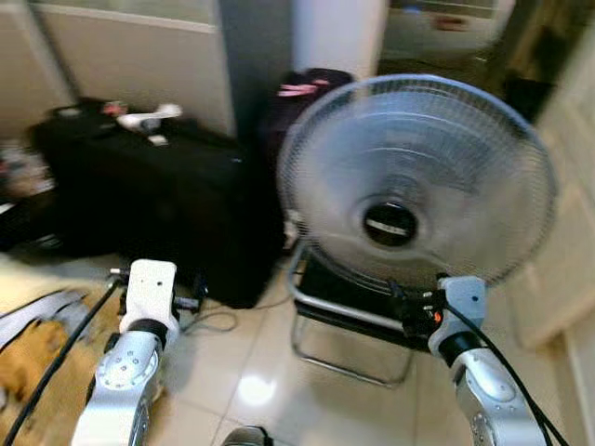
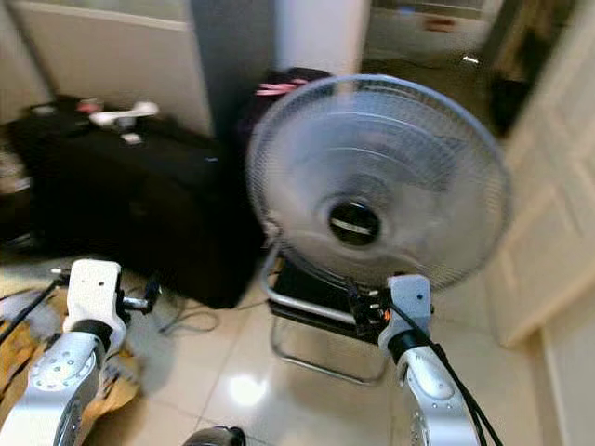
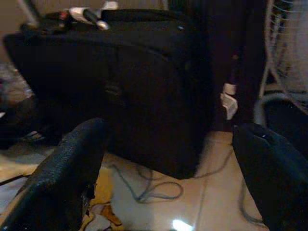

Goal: Clean up the room

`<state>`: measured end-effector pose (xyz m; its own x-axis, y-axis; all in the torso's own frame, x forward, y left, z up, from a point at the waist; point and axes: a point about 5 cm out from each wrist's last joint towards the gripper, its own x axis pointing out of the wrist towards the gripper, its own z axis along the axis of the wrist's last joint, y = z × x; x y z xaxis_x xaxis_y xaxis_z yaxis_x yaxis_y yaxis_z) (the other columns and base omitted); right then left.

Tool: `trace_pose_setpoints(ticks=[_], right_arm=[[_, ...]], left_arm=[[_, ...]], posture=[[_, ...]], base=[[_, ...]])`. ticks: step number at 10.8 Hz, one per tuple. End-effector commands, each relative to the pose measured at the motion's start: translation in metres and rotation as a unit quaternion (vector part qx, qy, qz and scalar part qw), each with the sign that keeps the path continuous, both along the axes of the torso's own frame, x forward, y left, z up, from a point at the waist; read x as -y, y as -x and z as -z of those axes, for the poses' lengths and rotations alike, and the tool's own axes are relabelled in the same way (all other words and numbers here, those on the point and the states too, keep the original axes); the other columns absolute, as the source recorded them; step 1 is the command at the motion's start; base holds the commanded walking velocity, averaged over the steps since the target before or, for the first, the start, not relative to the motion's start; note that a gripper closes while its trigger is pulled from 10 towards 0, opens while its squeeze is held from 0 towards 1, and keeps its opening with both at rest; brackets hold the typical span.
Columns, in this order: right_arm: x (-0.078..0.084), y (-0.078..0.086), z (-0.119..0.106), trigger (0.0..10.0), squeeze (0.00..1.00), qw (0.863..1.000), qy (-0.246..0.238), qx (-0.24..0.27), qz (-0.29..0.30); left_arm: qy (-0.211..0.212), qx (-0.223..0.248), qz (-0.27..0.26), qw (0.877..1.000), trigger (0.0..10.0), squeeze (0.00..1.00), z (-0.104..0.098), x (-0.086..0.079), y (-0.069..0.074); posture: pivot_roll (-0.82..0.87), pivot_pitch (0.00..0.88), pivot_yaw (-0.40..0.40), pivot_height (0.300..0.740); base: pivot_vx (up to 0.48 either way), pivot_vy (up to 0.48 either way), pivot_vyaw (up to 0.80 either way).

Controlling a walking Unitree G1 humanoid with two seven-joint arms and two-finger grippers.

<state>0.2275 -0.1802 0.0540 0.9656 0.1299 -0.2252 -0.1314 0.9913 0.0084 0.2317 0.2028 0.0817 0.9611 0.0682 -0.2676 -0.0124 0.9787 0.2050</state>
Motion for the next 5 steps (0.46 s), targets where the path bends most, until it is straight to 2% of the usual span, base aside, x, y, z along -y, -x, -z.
trace_pose_setpoints(ticks=[1,5], right_arm=[[0.0016,-0.004,-0.0055,10.0,1.0,1.0,-0.011,0.008,0.011],[0.0061,-0.0127,-0.0087,10.0,1.0,0.999,-0.024,0.011,0.036]], left_arm=[[-0.01,0.019,0.003,1.0,10.0,0.0,-0.0082,0.0015,-0.0034],[-0.017,0.041,0.017,0.999,10.0,0.0,-0.0143,0.0074,-0.0095]], posture=[[-0.06,0.0,0.016,0.74],[-0.05,0.0,0.021,0.74]], base=[[0.0,0.0,0.8],[0.0,0.0,0.8]])
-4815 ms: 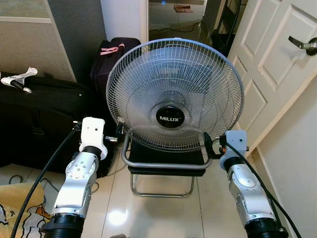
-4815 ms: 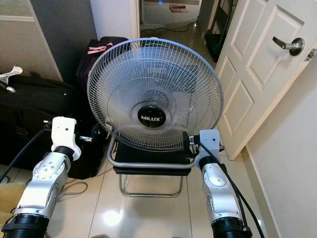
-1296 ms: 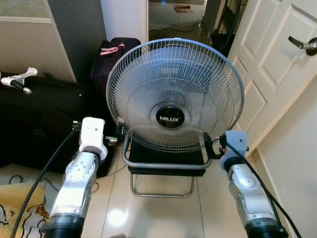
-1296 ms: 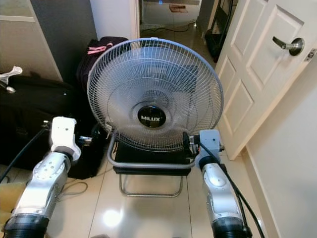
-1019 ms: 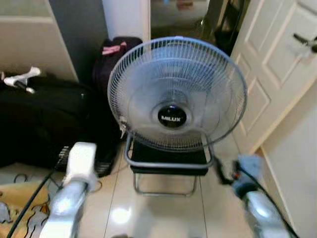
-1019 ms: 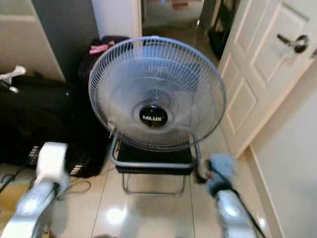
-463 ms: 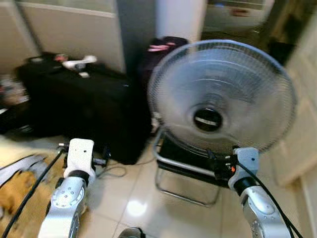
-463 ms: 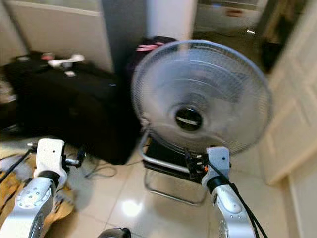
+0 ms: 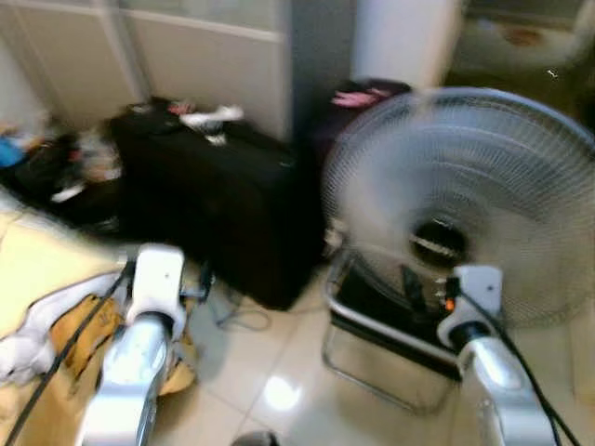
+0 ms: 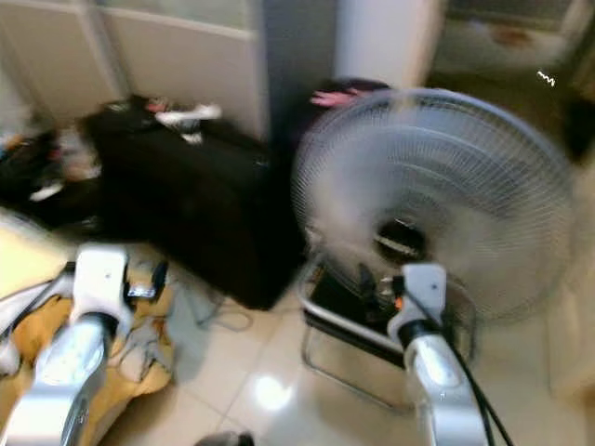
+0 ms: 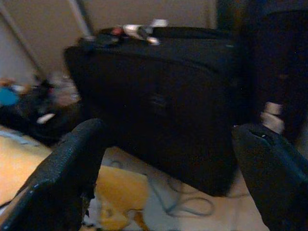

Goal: Clean up the room

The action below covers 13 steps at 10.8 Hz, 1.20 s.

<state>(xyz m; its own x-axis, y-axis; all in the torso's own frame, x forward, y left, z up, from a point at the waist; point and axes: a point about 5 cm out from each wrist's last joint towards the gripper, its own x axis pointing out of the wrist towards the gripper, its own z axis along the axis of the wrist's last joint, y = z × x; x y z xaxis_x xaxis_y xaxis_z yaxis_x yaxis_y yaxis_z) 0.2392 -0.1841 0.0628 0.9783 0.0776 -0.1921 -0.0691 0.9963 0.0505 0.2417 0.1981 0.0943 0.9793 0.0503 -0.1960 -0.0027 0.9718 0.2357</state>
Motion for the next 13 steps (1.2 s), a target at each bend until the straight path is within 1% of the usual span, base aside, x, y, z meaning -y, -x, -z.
trace_pose_setpoints(ticks=[1,2,3,4,6,7,8,10,11,13], right_arm=[[0.001,-0.002,0.0,10.0,1.0,1.0,-0.012,-0.005,0.006],[-0.003,-0.004,-0.002,10.0,1.0,0.999,-0.038,-0.004,0.002],[-0.004,-0.004,-0.002,10.0,1.0,0.999,-0.04,-0.004,0.003],[-0.004,-0.004,-0.001,10.0,1.0,0.999,-0.039,-0.008,0.009],[0.0,-0.004,-0.001,10.0,1.0,0.999,-0.034,-0.012,0.017],[0.005,-0.006,-0.001,10.0,1.0,0.999,-0.013,-0.018,0.039],[0.008,-0.009,0.0,10.0,1.0,0.998,0.007,-0.03,0.053],[0.007,-0.01,-0.001,10.0,1.0,0.999,0.014,-0.023,0.046],[0.003,-0.012,-0.003,10.0,1.0,0.999,0.001,-0.022,0.038],[-0.001,-0.015,-0.006,10.0,1.0,0.999,0.008,-0.015,0.031]], left_arm=[[-0.005,0.01,0.006,1.0,10.0,0.0,-0.003,0.003,-0.001],[-0.014,0.014,0.01,1.0,10.0,0.0,-0.006,0.004,-0.003],[-0.015,0.01,0.019,1.0,10.0,0.0,-0.006,0.005,-0.003],[-0.01,0.005,0.027,1.0,10.0,0.0,-0.005,0.007,-0.004],[-0.012,0.006,0.024,1.0,10.0,0.0,-0.005,0.007,-0.005],[-0.006,0.005,0.021,1.0,10.0,0.0,-0.005,0.007,-0.006],[-0.006,0.005,0.021,1.0,10.0,0.0,-0.005,0.007,-0.006],[-0.007,0.008,0.025,1.0,10.0,0.0,-0.006,0.008,-0.008],[-0.006,0.008,0.026,1.0,10.0,0.0,-0.007,0.008,-0.009],[-0.006,0.009,0.025,1.0,10.0,0.0,-0.007,0.008,-0.01]], posture=[[-0.05,0.0,0.022,0.74],[-0.05,0.0,0.024,0.74],[-0.05,0.0,0.021,0.74],[-0.05,0.0,0.019,0.74],[-0.06,0.0,0.015,0.74],[-0.06,0.0,0.014,0.74],[-0.06,0.0,0.016,0.74],[-0.06,0.0,0.018,0.74],[-0.06,0.0,0.02,0.74],[-0.06,0.0,0.022,0.74]], base=[[0.0,0.0,0.8],[0.0,0.0,0.8],[0.0,0.0,0.8],[0.0,0.0,0.8],[0.0,0.0,0.8],[0.0,0.0,0.0],[0.0,0.281,0.0],[0.0,0.287,0.0],[0.0,0.289,0.8],[0.0,0.291,0.8]])
